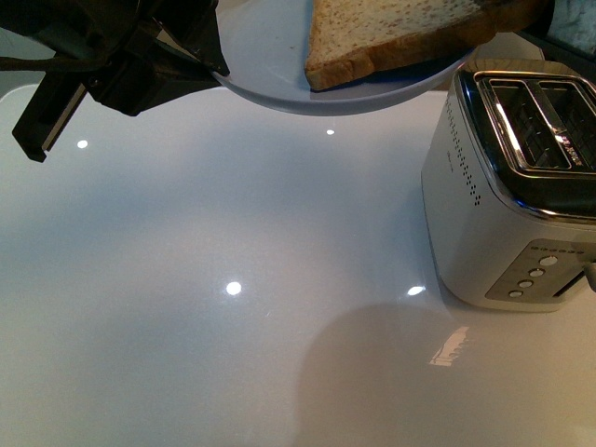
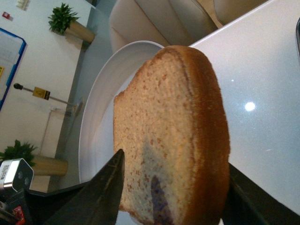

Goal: Left arm holds plate, right arm toasts bread

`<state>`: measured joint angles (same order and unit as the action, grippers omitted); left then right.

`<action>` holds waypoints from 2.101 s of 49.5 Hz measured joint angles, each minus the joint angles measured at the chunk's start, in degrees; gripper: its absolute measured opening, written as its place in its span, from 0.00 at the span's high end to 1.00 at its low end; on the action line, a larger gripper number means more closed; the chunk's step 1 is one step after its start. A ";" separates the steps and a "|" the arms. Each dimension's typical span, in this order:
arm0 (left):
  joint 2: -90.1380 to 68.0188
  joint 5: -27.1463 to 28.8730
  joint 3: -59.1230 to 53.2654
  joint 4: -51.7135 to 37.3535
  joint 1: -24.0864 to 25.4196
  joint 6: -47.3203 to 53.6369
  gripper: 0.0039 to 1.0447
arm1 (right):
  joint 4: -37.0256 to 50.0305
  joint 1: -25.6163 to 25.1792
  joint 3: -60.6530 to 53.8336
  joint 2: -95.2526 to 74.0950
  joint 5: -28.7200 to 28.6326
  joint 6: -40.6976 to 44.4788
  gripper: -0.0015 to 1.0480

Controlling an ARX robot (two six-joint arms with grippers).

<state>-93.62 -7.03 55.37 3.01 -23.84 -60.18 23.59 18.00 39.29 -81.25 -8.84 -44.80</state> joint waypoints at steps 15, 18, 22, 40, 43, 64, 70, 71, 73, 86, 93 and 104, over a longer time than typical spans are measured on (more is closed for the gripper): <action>0.00 0.07 0.00 0.00 0.00 -0.39 0.97 | -0.22 -1.09 -0.02 0.37 0.04 -1.53 0.97; 0.00 -0.02 0.00 0.00 0.00 -0.37 0.97 | -0.55 -1.55 -0.02 0.96 -0.17 -1.57 0.97; 0.00 -0.02 0.00 0.00 0.00 -0.39 0.97 | -1.33 -2.49 0.02 2.43 -0.28 -1.55 0.97; 0.00 -0.02 0.00 0.00 0.00 -0.42 0.97 | -7.28 -8.11 6.16 12.33 3.89 8.66 0.97; 0.00 -0.04 0.00 0.00 0.00 -0.42 0.97 | -8.41 -8.90 7.21 13.77 5.44 12.07 0.97; 0.00 -0.04 0.00 0.00 0.00 -0.42 0.97 | -18.82 -8.04 12.02 11.72 18.40 42.32 0.97; 0.00 -0.02 0.00 0.00 0.00 -0.42 0.97 | -19.93 -6.47 11.91 8.28 20.52 46.18 0.97; 0.00 -0.04 0.00 0.00 0.00 -0.42 0.97 | -20.37 -6.25 11.85 7.58 20.81 46.40 0.97; 0.00 -0.04 0.00 0.00 0.00 -0.44 0.97 | -20.87 -5.95 11.80 6.60 21.38 46.99 0.97; 0.00 -0.04 0.00 0.00 0.00 -0.44 0.97 | -25.94 -5.60 12.92 1.46 23.80 46.97 0.97; 0.00 -0.04 0.00 0.00 0.00 -0.44 0.97 | -26.18 -5.33 13.05 0.57 24.00 45.86 0.97; 0.00 -0.04 0.00 0.00 0.00 -0.44 0.97 | -24.98 -5.33 13.03 -0.72 24.09 44.81 0.97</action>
<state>-93.62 -7.07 55.37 3.01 -23.84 -60.62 -1.39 12.67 52.31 -81.97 15.25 0.01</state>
